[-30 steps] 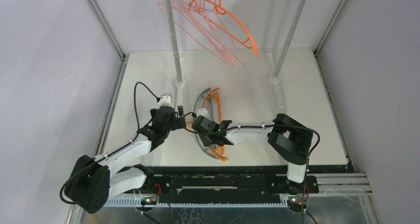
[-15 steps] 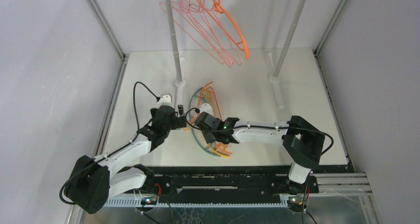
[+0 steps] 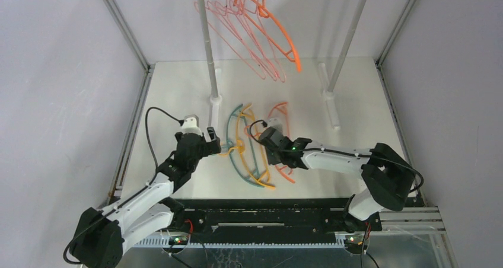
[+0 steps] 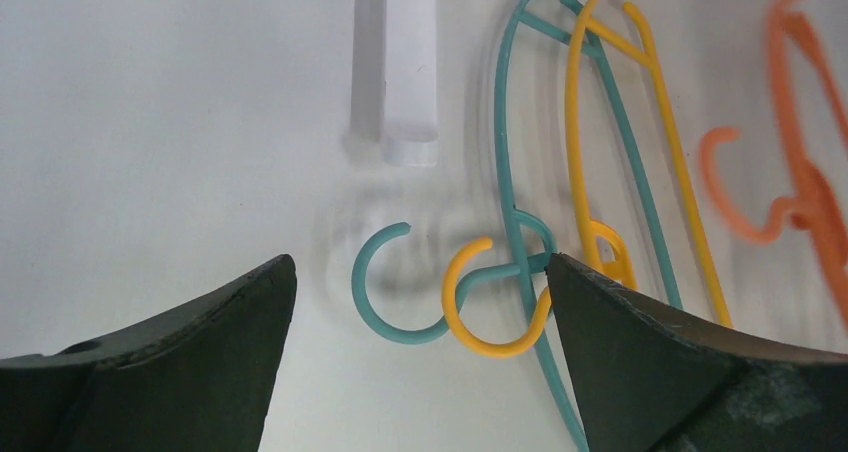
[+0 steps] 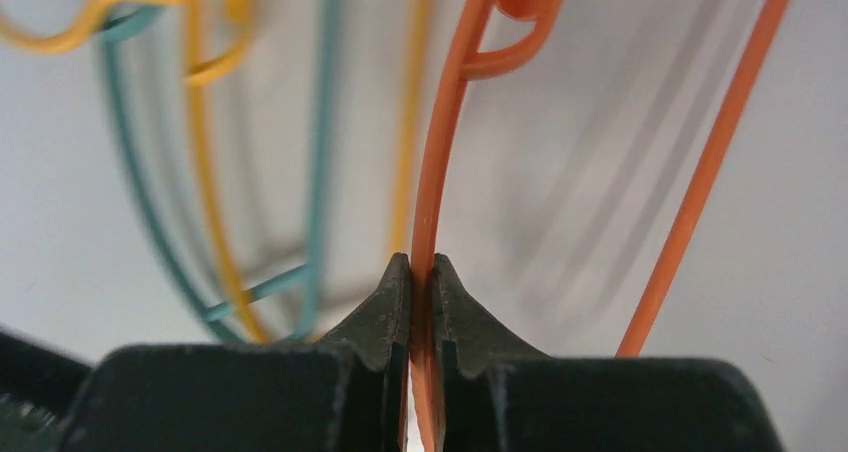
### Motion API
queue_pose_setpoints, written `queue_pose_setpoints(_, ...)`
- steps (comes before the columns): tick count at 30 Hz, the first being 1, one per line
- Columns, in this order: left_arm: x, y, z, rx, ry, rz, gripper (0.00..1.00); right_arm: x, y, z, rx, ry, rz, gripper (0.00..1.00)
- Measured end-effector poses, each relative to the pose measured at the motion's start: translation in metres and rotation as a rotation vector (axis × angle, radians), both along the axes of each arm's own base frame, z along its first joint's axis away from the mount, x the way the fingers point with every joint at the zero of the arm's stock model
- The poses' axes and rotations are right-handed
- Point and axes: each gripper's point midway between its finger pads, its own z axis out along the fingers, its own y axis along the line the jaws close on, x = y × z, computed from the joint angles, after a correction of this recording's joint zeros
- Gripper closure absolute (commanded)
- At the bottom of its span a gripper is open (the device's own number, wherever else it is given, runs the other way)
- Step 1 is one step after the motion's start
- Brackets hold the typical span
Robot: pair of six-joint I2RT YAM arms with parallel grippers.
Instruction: Organize the hangers
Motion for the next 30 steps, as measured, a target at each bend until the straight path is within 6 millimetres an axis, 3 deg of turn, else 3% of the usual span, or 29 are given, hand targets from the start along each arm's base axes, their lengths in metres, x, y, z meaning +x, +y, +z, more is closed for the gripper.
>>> queue_pose_setpoints(5, -0.005, 0.005, 0.004, -0.020, -0.046, 0.010, 0.00, 0.012, -0.048, -0.009, -0.030, 0.005, -0.144, 1.00)
queue_pose_setpoints(9, -0.005, 0.005, 0.006, -0.028, -0.060, 0.009, 0.00, 0.009, -0.060, -0.006, -0.014, -0.003, -0.174, 1.00)
queue_pose_setpoints(12, -0.004, 0.005, 0.000, -0.019, -0.044, 0.009, 0.01, 0.008, -0.070, 0.009, 0.045, -0.027, -0.203, 1.00)
queue_pose_setpoints(15, -0.005, 0.005, -0.007, -0.006, -0.018, 0.008, 0.01, 0.011, -0.088, 0.038, 0.158, -0.069, -0.250, 1.00)
queue_pose_setpoints(22, -0.006, 0.005, -0.014, 0.006, 0.005, 0.006, 0.00, 0.028, -0.124, 0.141, 0.496, -0.227, -0.305, 1.00)
queue_pose_setpoints(25, -0.006, 0.005, -0.014, 0.006, 0.005, 0.006, 0.01, 0.032, -0.128, 0.178, 0.570, -0.265, -0.278, 1.00)
queue_pose_setpoints(30, -0.006, 0.005, -0.014, 0.006, 0.005, 0.006, 0.00, 0.043, -0.127, 0.221, 0.640, -0.289, -0.226, 1.00)
